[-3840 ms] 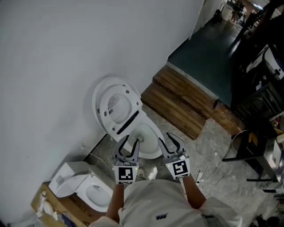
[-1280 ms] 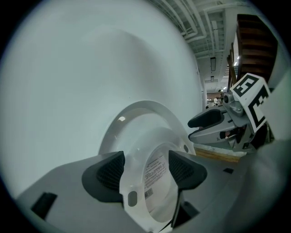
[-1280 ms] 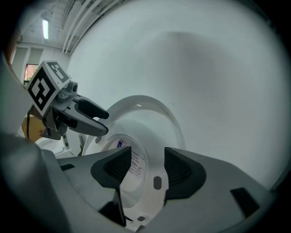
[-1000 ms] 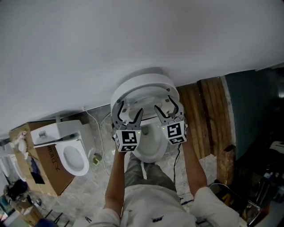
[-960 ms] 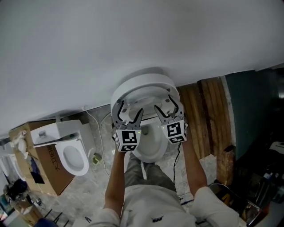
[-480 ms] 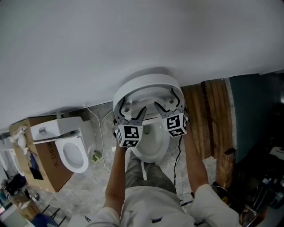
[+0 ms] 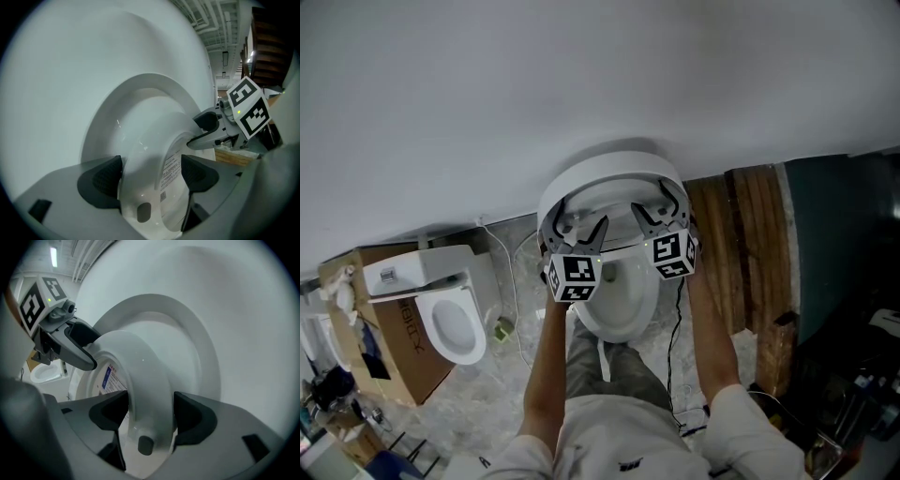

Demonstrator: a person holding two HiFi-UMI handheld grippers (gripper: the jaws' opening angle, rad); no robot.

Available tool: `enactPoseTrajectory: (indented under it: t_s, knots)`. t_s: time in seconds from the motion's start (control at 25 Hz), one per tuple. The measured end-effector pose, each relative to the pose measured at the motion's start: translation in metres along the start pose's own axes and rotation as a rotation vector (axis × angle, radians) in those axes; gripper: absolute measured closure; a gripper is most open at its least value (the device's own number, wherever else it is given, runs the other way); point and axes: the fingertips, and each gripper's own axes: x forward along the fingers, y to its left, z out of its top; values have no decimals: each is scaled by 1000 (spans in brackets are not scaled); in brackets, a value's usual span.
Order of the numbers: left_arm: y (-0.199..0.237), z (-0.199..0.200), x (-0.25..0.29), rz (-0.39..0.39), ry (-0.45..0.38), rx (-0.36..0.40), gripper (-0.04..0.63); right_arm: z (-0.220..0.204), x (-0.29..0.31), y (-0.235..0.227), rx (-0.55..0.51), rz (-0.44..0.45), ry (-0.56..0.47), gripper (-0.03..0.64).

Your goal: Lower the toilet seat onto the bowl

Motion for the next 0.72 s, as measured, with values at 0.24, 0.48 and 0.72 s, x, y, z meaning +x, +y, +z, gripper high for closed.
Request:
enactPoseTrajectory:
  t_s: [0.24, 0.48, 0.72]
  knots:
    - [-2, -3, -5, -3, 4, -10, 183, -3, -12, 4, -16, -13, -4, 321]
    - [-7, -4, -19, -31, -16, -6, 221, -9, -32, 12, -18, -32, -13, 319]
    - [-19, -9, -34, -79, -31, 24, 279, -13, -44, 20, -17, -44, -5, 318]
